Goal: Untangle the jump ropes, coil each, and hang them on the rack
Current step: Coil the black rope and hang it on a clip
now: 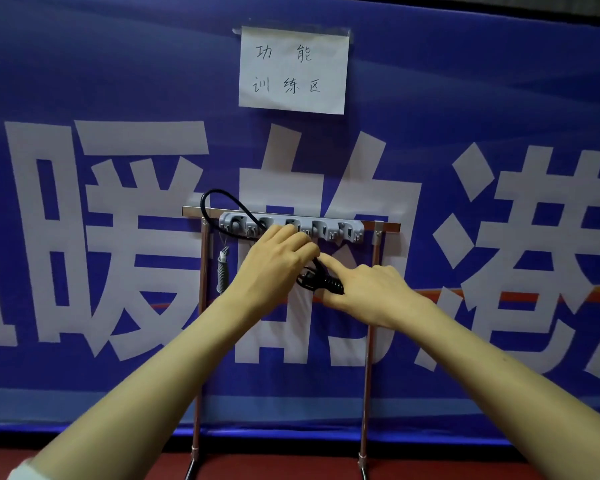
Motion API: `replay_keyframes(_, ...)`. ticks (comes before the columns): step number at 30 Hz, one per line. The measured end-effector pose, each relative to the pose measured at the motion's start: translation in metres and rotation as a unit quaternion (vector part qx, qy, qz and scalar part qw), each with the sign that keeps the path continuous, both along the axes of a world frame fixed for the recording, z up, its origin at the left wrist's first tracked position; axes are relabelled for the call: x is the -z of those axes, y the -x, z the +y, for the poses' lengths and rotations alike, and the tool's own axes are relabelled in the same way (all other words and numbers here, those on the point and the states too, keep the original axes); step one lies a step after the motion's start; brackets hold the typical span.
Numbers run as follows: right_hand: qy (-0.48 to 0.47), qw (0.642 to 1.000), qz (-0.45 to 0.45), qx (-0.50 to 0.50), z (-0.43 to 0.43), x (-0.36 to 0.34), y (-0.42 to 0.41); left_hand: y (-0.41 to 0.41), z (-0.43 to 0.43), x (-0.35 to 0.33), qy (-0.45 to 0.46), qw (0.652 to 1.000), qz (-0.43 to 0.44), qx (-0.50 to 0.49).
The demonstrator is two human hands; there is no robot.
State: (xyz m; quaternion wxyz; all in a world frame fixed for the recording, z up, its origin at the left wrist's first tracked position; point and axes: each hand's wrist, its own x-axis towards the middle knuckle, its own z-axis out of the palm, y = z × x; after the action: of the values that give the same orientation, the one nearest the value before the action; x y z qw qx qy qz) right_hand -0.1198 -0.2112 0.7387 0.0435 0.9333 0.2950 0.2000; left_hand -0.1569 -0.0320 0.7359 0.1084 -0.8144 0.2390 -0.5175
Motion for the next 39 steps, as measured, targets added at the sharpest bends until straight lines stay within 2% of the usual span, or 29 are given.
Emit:
replay_keyframes(3,0.016,0.999,0.033,-0.011,0.001,0.0,0.003,0.0,0.002,-0.002,0.007,0.999,0.035,-0.002)
replay_keyframes(8,-0.008,0.998,0.054,-0.014,0.0,-0.005,-0.003,-0.002,0.004,0.01,-0.007,0.999,-0.028,0.014)
replay_keyframes(11,-0.039,0.999,0.02,-0.012,0.0,-0.004,-0.006,0.002,-0.007,0.028,0.051,0.998,-0.035,0.034)
replay_keyframes(14,-0.093,0.995,-0.035,-0.002,-0.001,0.001,-0.012,0.002,-0.018,0.048,0.145,0.985,0.006,0.091)
replay_keyframes(16,-0.111,0.992,-0.062,-0.006,-0.003,0.006,-0.016,0.001,-0.017,0.054,0.234,0.963,0.059,0.121)
replay_keyframes(19,-0.125,0.989,-0.072,-0.027,-0.003,0.012,-0.018,0.0,-0.014,0.056,0.407,0.881,0.149,0.189)
replay_keyframes(23,-0.158,0.982,-0.084,-0.058,-0.001,0.012,-0.013,-0.004,-0.014,0.053,0.466,0.85,0.144,0.199)
replay_keyframes(25,-0.17,0.979,-0.088,-0.07,0.001,0.013,-0.008,-0.007,-0.014,0.051,0.474,0.85,0.131,0.19)
replay_keyframes(28,-0.192,0.974,-0.092,-0.08,0.008,0.018,0.0,-0.011,-0.018,0.049,0.447,0.881,0.054,0.144)
replay_keyframes(30,-0.2,0.973,-0.091,-0.072,0.013,0.02,0.002,-0.014,-0.022,0.05,0.457,0.877,0.031,0.145)
replay_keyframes(34,-0.171,0.977,-0.114,-0.051,0.016,0.021,0.003,-0.015,-0.029,0.054,0.528,0.831,0.06,0.161)
replay_keyframes(39,-0.184,0.971,-0.14,-0.059,0.024,0.019,0.005,-0.008,-0.042,0.047,0.665,0.692,0.128,0.251)
